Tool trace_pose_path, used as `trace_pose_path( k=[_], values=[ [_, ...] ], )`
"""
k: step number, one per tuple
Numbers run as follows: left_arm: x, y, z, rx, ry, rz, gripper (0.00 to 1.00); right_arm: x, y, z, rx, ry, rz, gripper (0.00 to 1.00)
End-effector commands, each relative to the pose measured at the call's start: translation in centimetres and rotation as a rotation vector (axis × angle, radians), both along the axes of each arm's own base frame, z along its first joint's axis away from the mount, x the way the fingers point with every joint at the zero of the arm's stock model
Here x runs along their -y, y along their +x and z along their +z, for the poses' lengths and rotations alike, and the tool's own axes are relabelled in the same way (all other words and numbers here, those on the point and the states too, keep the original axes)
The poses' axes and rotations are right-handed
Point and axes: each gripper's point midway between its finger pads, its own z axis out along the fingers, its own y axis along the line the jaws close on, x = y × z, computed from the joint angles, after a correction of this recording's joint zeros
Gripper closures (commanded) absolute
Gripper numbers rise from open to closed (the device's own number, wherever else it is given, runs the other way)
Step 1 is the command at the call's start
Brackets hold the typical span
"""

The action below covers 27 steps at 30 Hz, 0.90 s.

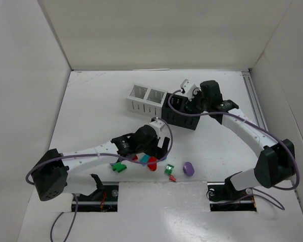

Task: Sort the legos into containers by color

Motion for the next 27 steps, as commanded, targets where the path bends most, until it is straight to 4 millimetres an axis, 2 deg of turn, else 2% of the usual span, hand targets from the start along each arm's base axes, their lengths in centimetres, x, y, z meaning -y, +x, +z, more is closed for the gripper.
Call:
trace_pose_path(
  k=[1, 5, 6, 8, 13, 17, 18, 19, 21, 23, 25, 27],
  values=[
    [2.2, 1.0, 2.1, 0.134, -0.010, -0.057, 0.00, -0.5, 0.2, 1.6, 0.031, 0.034, 0.034, 0.48],
    [2.2, 0.9, 0.8, 0.145, 0.049, -0.095, 0.00, -0.4, 0.0, 1.7, 0.031, 0.026, 0.039, 0.34],
    [2.3, 1.0, 0.9, 0.161, 0.049, -0.106, 0.00, -0.2, -0.4, 1.0, 0.009, 0.018, 0.039, 0.31],
    [2.5, 1.0, 0.4, 0.169, 0.067, -0.135, 0.00, 0.0, -0.8, 1.8, 0.033, 0.018, 0.045, 0.25],
    [2.5, 1.1, -1.3, 0.185, 0.133, -0.211, 0.00, 1.3, -1.5, 3.3, 0.067, 0.036, 0.036, 0.22],
    [2.7, 0.3, -2.5, 0.173, 0.164, -0.280, 0.00, 2.2, -2.3, 4.0, 0.088, 0.058, 0.040, 0.21],
    [2.7, 0.4, -2.5, 0.178, 0.168, -0.287, 0.01, 2.1, -2.5, 3.5, 0.076, 0.061, 0.050, 0.21],
    [2.8, 0.2, -2.5, 0.184, 0.172, -0.291, 0.01, 2.5, -2.6, 4.0, 0.090, 0.066, 0.041, 0.21],
    [2.8, 0.2, -2.5, 0.190, 0.176, -0.297, 0.01, 3.0, -3.0, 3.5, 0.076, 0.061, 0.032, 0.21],
    [3.2, -0.2, -2.7, 0.193, 0.175, -0.324, 0.01, 2.9, -3.1, 3.9, 0.089, 0.062, 0.047, 0.21],
    [3.2, -0.5, -4.0, 0.181, 0.213, -0.340, 0.01, 3.4, -3.4, 3.7, 0.082, 0.059, 0.035, 0.21],
    [4.0, -0.8, -4.0, 0.184, 0.224, -0.356, 0.01, 3.8, -3.5, 3.6, 0.084, 0.059, 0.024, 0.21]
  ],
)
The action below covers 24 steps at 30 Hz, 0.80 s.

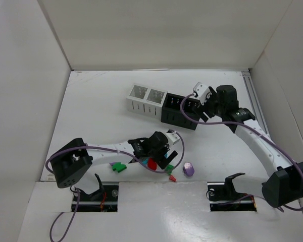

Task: Sort the legos into containers by color

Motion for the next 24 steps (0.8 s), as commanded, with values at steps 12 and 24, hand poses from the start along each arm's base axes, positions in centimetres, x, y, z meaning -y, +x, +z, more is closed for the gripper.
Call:
trace_pose_path(
  k=[12, 24],
  values=[
    [1.8, 1.2, -0.7, 0.056, 0.068, -0.007, 0.55, 1.8, -1.7, 0.5, 0.022, 0.034, -0.019, 0.21],
    [1.6, 5.7, 3.2, 0.196, 0.080, 0.256, 0.95, 5.8, -4.1, 1.9, 0.043, 0.021, -0.163, 0.22]
  ],
)
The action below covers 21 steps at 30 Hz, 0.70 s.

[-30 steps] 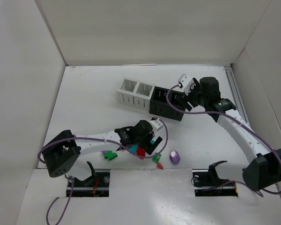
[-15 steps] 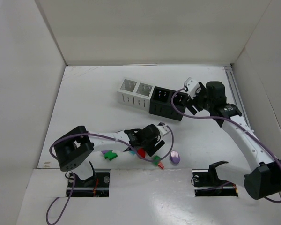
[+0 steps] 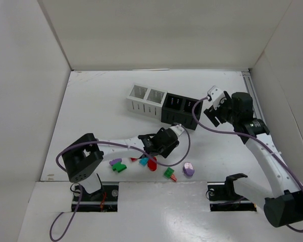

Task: Sort the legos into containers by color

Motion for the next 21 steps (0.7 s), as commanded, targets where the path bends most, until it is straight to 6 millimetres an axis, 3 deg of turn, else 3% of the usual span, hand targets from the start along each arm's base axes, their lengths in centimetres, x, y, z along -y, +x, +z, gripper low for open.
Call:
trace_pose_path(
  k=[1, 7, 9, 11, 13, 14, 17, 18, 19, 20, 21],
  values=[
    [0.9, 3.2, 4.7, 0.138, -0.052, 0.136, 0.97, 1.9, -1.5, 0.8, 0.014, 0.006, -0.084, 0.22],
    [3.2, 6.2, 10.2, 0.273, -0.117, 0.176, 1.00, 6.0, -3.9, 1.4, 0.038, -0.033, -0.293, 0.21],
    [5.7, 7.2, 13.4, 0.311, -0.198, 0.156, 1.00, 6.2, -4.3, 2.3, 0.070, -0.018, -0.307, 0.20],
    [6.9, 9.0, 16.7, 0.352, -0.265, 0.149, 1.00, 6.6, -4.6, 2.8, 0.087, -0.008, -0.330, 0.20],
    [8.8, 10.0, 18.4, 0.344, -0.347, 0.108, 1.00, 7.0, -4.8, 3.1, 0.102, -0.005, -0.359, 0.19],
    [9.0, 11.4, 20.2, 0.362, -0.393, 0.125, 1.00, 7.1, -5.0, 3.0, 0.103, -0.005, -0.359, 0.17],
    [10.9, 13.1, 20.8, 0.334, -0.461, 0.118, 1.00, 7.5, -5.2, 2.9, 0.107, -0.016, -0.380, 0.17],
    [11.4, 14.0, 22.1, 0.342, -0.495, 0.128, 1.00, 7.5, -5.2, 2.5, 0.098, -0.019, -0.380, 0.17],
    [11.9, 14.3, 22.2, 0.343, -0.498, 0.129, 1.00, 7.4, -5.2, 2.4, 0.097, -0.015, -0.372, 0.17],
    [12.7, 14.8, 20.9, 0.328, -0.486, 0.133, 1.00, 7.4, -5.2, 2.4, 0.097, -0.015, -0.372, 0.17],
    [13.3, 15.3, 21.9, 0.345, -0.505, 0.141, 1.00, 7.2, -5.2, 2.4, 0.095, -0.010, -0.364, 0.17]
  ],
)
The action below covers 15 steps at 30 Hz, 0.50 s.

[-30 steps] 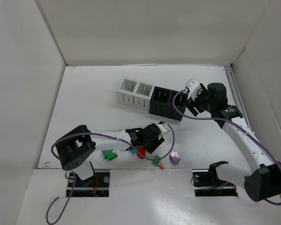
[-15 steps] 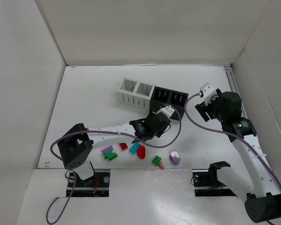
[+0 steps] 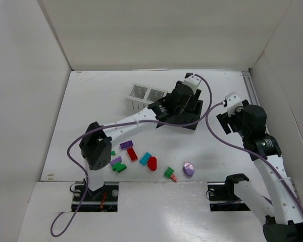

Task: Sort the legos into containers by color

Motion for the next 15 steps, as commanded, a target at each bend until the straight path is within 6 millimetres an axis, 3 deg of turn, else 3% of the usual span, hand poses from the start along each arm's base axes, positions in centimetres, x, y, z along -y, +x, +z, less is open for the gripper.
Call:
trace_pose_path(
  k=[1, 2, 4, 6, 8, 12, 13, 15],
  values=[
    [2.9, 0.9, 1.5, 0.016, -0.064, -0.035, 1.00, 0.4, -0.2, 0.4, 0.018, 0.014, -0.028, 0.17],
    [3.5, 1.3, 0.1, 0.001, -0.041, -0.034, 1.00, 0.4, -0.2, 0.4, 0.018, 0.014, -0.028, 0.17],
    [3.9, 2.2, 0.3, 0.008, -0.051, -0.025, 1.00, 0.2, -0.4, 0.7, 0.030, 0.021, -0.018, 0.17],
    [4.3, 2.6, -0.9, -0.009, -0.035, -0.013, 0.90, 0.3, -0.8, 0.9, 0.045, 0.023, -0.018, 0.17],
    [4.3, 3.0, -0.8, -0.014, -0.036, -0.016, 0.86, 0.3, -0.9, 1.1, 0.055, 0.025, -0.018, 0.17],
    [4.0, 3.4, -1.5, -0.030, -0.030, -0.003, 0.83, 0.3, -1.2, 1.6, 0.075, 0.028, -0.018, 0.17],
    [4.0, 3.2, -0.9, -0.027, -0.041, -0.014, 0.78, 0.3, -1.2, 1.6, 0.075, 0.028, -0.018, 0.17],
    [4.1, 2.8, -1.8, -0.042, -0.022, -0.039, 0.69, 0.4, -1.2, 1.6, 0.075, 0.020, -0.014, 0.16]
  ],
)
